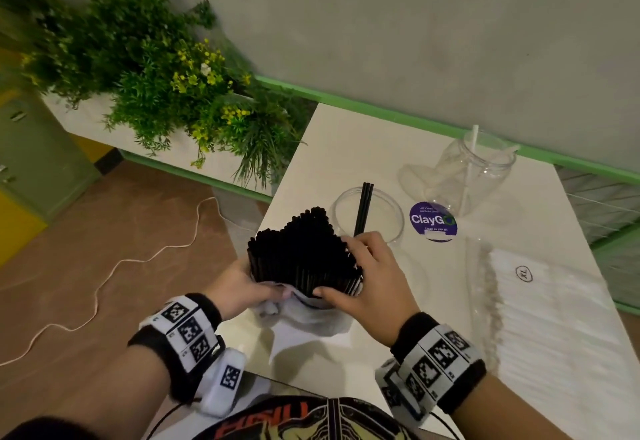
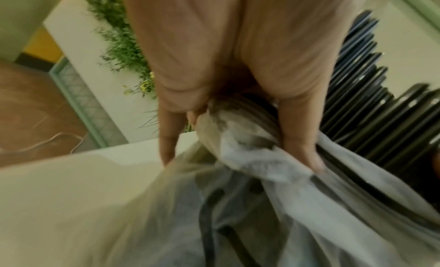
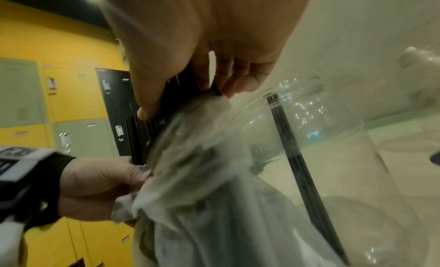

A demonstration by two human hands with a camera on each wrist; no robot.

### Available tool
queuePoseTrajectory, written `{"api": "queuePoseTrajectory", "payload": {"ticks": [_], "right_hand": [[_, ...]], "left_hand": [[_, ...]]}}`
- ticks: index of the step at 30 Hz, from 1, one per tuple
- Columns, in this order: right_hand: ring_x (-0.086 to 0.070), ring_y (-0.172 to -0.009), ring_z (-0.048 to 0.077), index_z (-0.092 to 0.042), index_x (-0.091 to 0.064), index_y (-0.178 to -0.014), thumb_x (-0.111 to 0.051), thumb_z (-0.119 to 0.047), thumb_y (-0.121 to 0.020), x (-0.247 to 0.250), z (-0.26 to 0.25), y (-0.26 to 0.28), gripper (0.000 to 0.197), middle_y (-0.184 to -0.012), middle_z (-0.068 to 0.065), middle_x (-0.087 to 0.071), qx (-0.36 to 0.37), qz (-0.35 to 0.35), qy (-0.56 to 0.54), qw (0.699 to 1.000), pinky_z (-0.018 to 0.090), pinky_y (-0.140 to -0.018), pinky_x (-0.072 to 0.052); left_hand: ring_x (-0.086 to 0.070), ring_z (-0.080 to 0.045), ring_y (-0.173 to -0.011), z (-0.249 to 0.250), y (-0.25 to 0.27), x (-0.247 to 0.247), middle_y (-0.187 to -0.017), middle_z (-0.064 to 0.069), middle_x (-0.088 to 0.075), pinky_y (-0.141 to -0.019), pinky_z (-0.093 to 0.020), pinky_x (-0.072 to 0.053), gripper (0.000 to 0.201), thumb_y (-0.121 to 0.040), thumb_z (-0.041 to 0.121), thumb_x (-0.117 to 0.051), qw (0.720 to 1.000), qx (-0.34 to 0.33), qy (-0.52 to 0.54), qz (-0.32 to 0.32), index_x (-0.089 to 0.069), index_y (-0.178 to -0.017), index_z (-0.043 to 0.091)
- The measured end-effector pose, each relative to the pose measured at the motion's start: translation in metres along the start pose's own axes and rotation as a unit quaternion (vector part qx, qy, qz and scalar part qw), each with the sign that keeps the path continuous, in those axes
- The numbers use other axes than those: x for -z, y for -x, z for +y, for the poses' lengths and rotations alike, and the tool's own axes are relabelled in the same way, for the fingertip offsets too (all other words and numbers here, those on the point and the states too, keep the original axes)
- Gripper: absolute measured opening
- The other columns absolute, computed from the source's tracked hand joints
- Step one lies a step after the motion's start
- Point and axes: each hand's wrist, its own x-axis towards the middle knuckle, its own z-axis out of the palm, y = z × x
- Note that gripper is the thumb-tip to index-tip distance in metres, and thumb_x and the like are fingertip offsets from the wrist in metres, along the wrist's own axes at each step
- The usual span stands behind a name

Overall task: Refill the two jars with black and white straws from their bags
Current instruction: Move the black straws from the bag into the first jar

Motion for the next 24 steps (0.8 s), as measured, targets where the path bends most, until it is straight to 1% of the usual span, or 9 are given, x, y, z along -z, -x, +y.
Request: {"api": "queuePoseTrajectory", "payload": {"ticks": [2,4,5,8,11,14,19,21,24], "right_hand": [[-0.049,-0.099,0.011,-0.017,-0.058,-0.116,-0.073,-0.054,-0.070,-0.005,0.001,-0.002,0.060,-0.106,-0.005,-0.046,-0.021,0.011,-0.064,0.998,0.017,-0.087,-0.042],[-0.051,-0.093,0.007,-0.017,-0.061,-0.103,-0.082,-0.043,-0.068,-0.007,0.002,-0.003,0.048,-0.100,-0.006,-0.050,-0.054,0.009,-0.109,0.993,0.012,-0.082,-0.039],[-0.051,-0.090,0.006,-0.018,-0.061,-0.098,-0.084,-0.039,-0.067,-0.007,0.002,-0.003,0.044,-0.096,-0.005,-0.052,-0.069,0.002,-0.121,0.990,0.011,-0.079,-0.039],[-0.053,-0.085,0.008,-0.021,-0.059,-0.084,-0.086,-0.031,-0.067,-0.006,-0.001,-0.003,0.033,-0.087,-0.003,-0.056,-0.105,-0.024,-0.149,0.983,0.017,-0.073,-0.041],[-0.054,-0.081,0.008,-0.025,-0.057,-0.076,-0.082,-0.021,-0.072,-0.008,-0.003,-0.001,0.026,-0.081,-0.002,-0.057,-0.107,-0.037,-0.176,0.978,0.020,-0.071,-0.043],[-0.053,-0.079,0.013,-0.008,-0.059,-0.077,-0.079,-0.019,-0.075,-0.001,-0.005,-0.001,0.023,-0.078,0.005,-0.056,-0.105,-0.026,-0.203,0.973,0.023,-0.071,-0.042],[-0.058,-0.081,0.022,0.001,-0.059,-0.083,-0.071,-0.033,-0.075,0.035,-0.017,-0.014,0.037,-0.083,0.018,-0.059,-0.079,-0.005,-0.304,0.949,0.031,-0.076,-0.046],[-0.061,-0.079,0.018,0.003,-0.062,-0.083,-0.068,-0.022,-0.080,0.054,-0.026,-0.022,0.026,-0.080,0.014,-0.064,-0.069,0.014,-0.356,0.932,0.027,-0.075,-0.047],[-0.067,-0.079,0.023,0.007,-0.060,-0.083,-0.063,-0.007,-0.085,0.076,-0.036,-0.034,0.014,-0.079,0.013,-0.069,-0.049,0.044,-0.408,0.911,0.028,-0.079,-0.052]], "left_hand": [[-0.064,-0.004,-0.101,0.001,0.001,0.006,-0.109,0.004,-0.067,-0.087,-0.020,-0.051,0.085,-0.040,0.034,-0.095,0.998,-0.015,-0.019,-0.052,-0.053,-0.113,0.026],[-0.060,0.012,-0.096,0.006,0.003,0.007,-0.110,0.013,-0.064,-0.081,-0.006,-0.046,0.096,-0.025,0.058,-0.090,0.997,-0.026,-0.027,-0.070,-0.049,-0.110,0.036],[-0.059,0.017,-0.093,0.009,0.004,0.008,-0.108,0.015,-0.063,-0.077,-0.002,-0.044,0.096,-0.023,0.062,-0.087,0.997,-0.033,-0.023,-0.070,-0.048,-0.107,0.038],[-0.059,0.016,-0.091,0.013,0.006,0.007,-0.105,0.019,-0.061,-0.073,0.000,-0.042,0.089,-0.028,0.057,-0.089,0.997,-0.045,-0.024,-0.058,-0.049,-0.105,0.039],[-0.055,0.005,-0.093,0.012,0.005,0.005,-0.101,0.022,-0.057,-0.073,-0.005,-0.040,0.063,-0.053,0.034,-0.090,0.997,-0.040,-0.060,-0.023,-0.048,-0.100,0.040],[-0.057,0.000,-0.096,0.003,0.002,0.005,-0.101,0.016,-0.062,-0.074,-0.008,-0.041,0.053,-0.062,0.020,-0.089,0.998,-0.032,-0.055,0.010,-0.053,-0.097,0.037],[-0.058,0.001,-0.093,-0.003,-0.001,0.004,-0.100,0.010,-0.065,-0.067,-0.005,-0.043,0.045,-0.068,0.013,-0.085,0.998,-0.034,-0.049,0.022,-0.057,-0.099,0.030],[-0.060,0.000,-0.091,-0.002,0.000,0.004,-0.099,0.009,-0.067,-0.067,-0.004,-0.044,0.048,-0.063,0.018,-0.088,0.998,-0.035,-0.042,0.022,-0.058,-0.098,0.029],[-0.064,-0.007,-0.097,-0.005,-0.003,0.007,-0.103,0.005,-0.071,-0.083,-0.021,-0.050,0.069,-0.043,0.046,-0.083,0.998,-0.038,-0.039,0.020,-0.061,-0.105,0.026]]}}
